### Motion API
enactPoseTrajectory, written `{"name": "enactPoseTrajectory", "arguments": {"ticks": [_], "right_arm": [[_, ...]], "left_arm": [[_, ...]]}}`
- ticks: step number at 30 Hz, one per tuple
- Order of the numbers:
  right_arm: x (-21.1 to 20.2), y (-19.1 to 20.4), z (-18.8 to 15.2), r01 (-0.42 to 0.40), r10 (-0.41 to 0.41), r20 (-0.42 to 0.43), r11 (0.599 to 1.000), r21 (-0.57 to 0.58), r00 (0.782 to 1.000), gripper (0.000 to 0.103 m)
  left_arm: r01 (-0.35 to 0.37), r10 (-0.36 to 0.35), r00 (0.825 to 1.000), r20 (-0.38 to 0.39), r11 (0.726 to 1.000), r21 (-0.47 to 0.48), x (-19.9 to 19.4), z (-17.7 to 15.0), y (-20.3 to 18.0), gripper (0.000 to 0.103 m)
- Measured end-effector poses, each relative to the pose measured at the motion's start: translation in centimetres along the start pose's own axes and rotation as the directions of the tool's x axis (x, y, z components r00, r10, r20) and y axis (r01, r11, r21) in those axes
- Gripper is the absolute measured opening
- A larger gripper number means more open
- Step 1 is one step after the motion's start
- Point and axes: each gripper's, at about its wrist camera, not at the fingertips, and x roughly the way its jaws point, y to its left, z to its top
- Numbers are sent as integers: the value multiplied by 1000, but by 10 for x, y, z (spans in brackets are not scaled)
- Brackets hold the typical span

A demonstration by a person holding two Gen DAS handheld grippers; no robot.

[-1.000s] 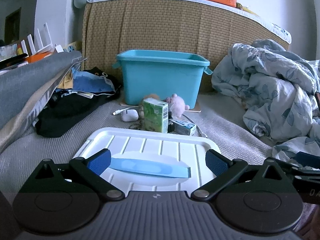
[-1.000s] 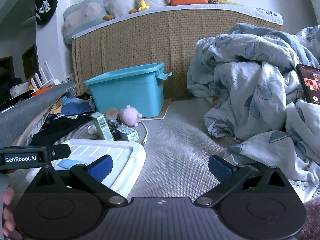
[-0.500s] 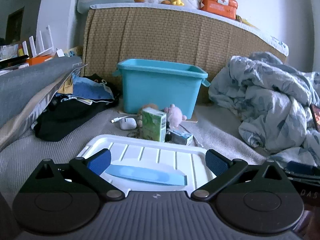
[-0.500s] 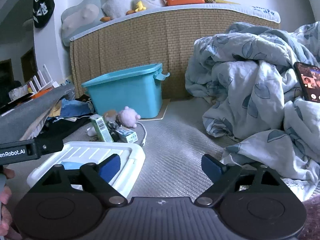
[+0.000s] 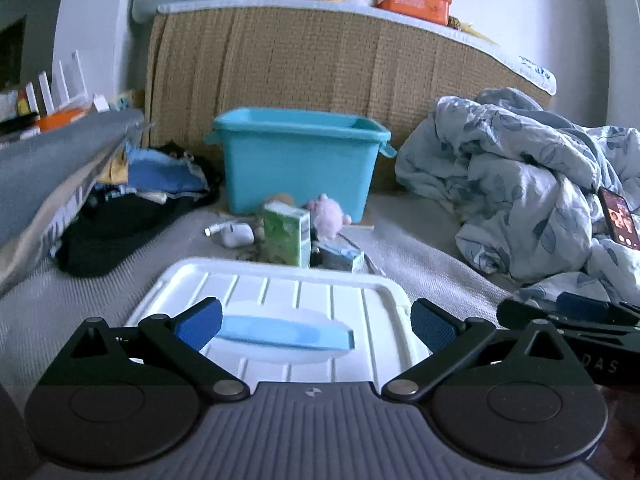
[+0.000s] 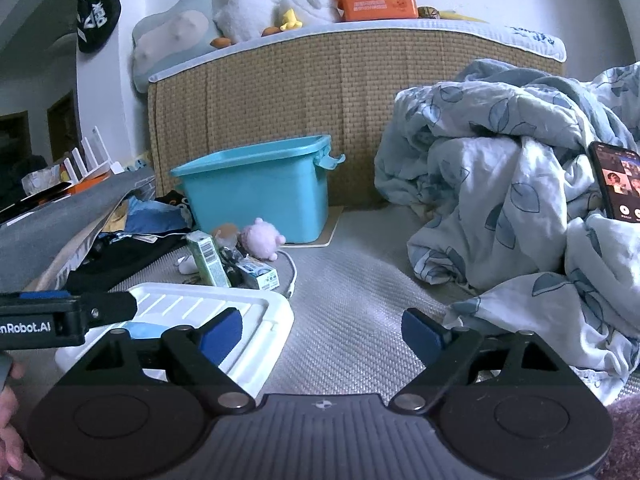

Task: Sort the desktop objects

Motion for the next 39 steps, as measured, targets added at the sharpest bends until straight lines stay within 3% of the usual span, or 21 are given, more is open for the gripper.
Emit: {"name": "enactPoseTrajectory", "arguments": {"ticks": [1, 8, 19, 26, 36, 37, 38, 39], "right_arm": [[0, 0, 0, -3, 3, 3, 1000, -1, 1000, 90], [-2, 1, 0, -8, 8, 13, 1000, -10, 1000, 90], [3, 0, 0, -34, 34, -4, 999, -1, 999, 90], [7, -2, 1, -56, 56, -5, 998, 13, 998, 89], [11, -7, -2, -58, 59, -23, 998, 34, 998, 89], [11, -6, -2, -61, 61, -22, 998, 29, 998, 89], [10, -6, -1, -64, 64, -20, 998, 24, 998, 89], [10, -5, -1, -68, 68, -20, 998, 20, 997, 89]], "left_arm": [[2, -2, 1000, 1, 1000, -7, -1, 0, 1, 92], [8, -8, 1000, 16, 1000, -20, -4, 0, 4, 81], [28, -28, 1000, 12, 1000, -8, 6, 8, -1, 80], [5, -4, 999, 33, 999, -32, 25, 17, 12, 80], [-4, 0, 998, 60, 998, 63, 57, 32, 11, 81], [-192, 194, 978, 72, 981, -33, 60, 33, 12, 81], [-462, 477, 877, 54, 869, -180, 63, 33, 12, 81], [-549, 571, 820, 35, 803, -234, 65, 33, 13, 81]]}}
